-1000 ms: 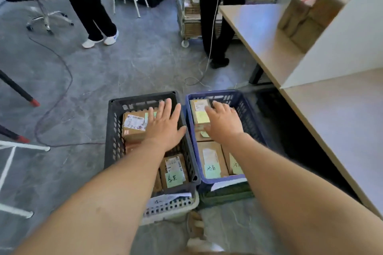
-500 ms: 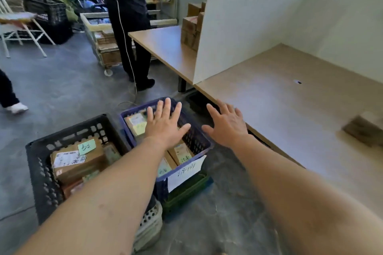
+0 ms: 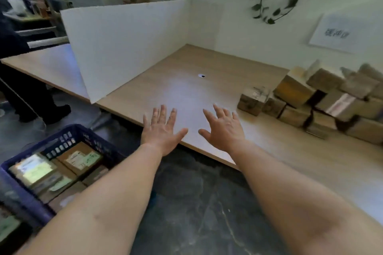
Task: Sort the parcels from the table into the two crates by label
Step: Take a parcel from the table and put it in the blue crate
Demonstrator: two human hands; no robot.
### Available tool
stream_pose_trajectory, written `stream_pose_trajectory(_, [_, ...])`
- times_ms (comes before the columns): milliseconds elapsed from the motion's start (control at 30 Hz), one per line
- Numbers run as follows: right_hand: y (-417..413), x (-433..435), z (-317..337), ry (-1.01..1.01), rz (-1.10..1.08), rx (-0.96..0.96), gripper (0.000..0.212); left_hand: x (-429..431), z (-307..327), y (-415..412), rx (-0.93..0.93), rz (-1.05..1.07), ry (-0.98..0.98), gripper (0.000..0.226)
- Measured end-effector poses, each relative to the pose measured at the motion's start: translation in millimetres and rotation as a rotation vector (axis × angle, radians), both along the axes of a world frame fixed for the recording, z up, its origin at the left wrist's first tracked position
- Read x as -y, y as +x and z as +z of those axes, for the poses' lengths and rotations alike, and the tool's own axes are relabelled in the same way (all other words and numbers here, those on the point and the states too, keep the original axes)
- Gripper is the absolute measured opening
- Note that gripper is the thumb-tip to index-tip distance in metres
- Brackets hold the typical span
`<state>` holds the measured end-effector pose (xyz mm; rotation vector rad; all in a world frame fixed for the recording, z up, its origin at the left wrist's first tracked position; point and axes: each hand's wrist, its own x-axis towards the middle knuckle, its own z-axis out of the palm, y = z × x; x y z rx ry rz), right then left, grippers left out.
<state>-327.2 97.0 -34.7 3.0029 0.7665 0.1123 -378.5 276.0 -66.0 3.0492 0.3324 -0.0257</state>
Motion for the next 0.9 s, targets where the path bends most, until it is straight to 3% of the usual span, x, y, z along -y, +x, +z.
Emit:
stream_pose_trajectory(533, [74.8, 265.1, -7.3, 0.033, -0.309, 0.031, 0.072, 253.2, -4.0, 122.0, 0.005, -0.342, 0.071, 0.076])
stream_pose_trajectory(900, [93.4, 363.3, -8.3, 0.060, -0.534, 0.009, 0.071, 358.2, 0.5, 182.5, 0.028, -0.545, 0.111, 0.076])
